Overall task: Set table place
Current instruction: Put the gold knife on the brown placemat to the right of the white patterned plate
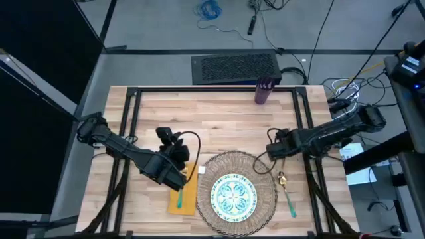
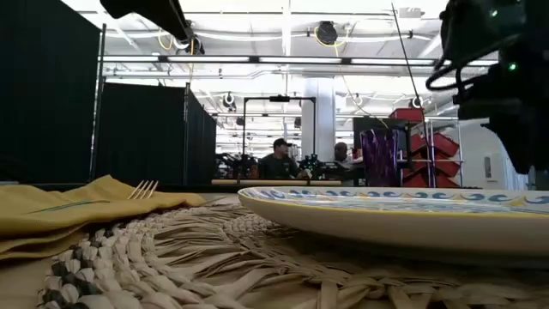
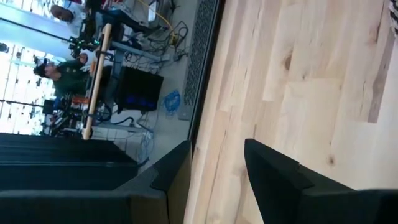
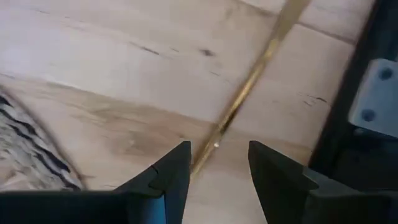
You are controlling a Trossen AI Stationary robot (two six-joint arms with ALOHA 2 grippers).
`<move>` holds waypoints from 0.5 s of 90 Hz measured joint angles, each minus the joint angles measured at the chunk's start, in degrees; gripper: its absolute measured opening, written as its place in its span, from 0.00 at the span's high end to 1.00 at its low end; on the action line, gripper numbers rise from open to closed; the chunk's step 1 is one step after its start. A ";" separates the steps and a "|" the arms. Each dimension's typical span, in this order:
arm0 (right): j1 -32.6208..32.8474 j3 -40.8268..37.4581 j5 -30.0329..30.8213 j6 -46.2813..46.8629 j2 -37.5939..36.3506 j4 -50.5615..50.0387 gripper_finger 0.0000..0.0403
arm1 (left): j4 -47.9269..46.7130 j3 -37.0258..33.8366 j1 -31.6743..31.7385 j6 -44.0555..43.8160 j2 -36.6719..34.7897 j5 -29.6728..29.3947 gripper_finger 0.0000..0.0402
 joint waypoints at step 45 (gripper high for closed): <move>-2.23 -10.06 -4.41 1.26 -0.13 12.26 0.66 | -0.38 0.00 -1.09 -0.42 0.00 0.46 0.66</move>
